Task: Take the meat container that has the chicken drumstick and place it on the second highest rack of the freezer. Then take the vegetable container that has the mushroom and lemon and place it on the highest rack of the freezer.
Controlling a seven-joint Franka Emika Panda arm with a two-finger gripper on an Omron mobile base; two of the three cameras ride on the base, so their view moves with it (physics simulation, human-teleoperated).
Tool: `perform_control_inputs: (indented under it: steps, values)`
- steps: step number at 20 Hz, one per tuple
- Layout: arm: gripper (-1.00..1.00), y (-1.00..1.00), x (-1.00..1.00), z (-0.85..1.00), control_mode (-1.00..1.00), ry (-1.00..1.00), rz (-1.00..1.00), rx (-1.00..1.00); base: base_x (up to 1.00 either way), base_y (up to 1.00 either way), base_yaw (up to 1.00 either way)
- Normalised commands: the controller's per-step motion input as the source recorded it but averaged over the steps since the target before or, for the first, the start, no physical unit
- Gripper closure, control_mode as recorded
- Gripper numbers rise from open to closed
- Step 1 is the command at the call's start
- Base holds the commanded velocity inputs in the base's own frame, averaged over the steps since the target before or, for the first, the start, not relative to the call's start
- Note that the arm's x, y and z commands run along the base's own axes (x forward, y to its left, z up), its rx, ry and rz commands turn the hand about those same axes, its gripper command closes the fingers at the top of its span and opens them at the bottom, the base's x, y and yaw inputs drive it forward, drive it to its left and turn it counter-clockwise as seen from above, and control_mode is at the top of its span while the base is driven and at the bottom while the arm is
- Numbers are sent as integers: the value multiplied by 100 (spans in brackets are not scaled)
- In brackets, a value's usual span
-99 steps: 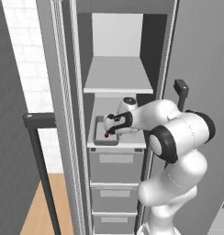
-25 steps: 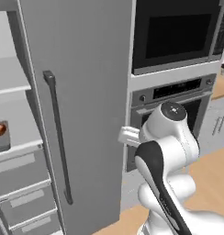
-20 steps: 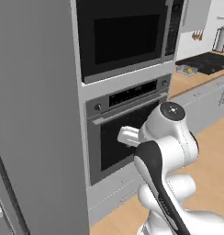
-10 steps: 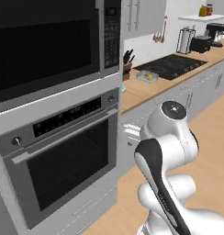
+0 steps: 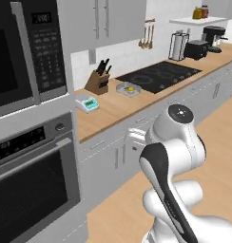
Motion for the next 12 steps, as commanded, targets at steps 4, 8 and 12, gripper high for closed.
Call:
perform_control_inputs:
  steps: [4,8,12]
  values:
    - [-100,0,0,0,100,0,0,0,92,-96,6]
    - [-100,0,0,0,100,0,0,0,95,-80,18]
    - [-100,0,0,0,100,0,0,0,88,-68,28]
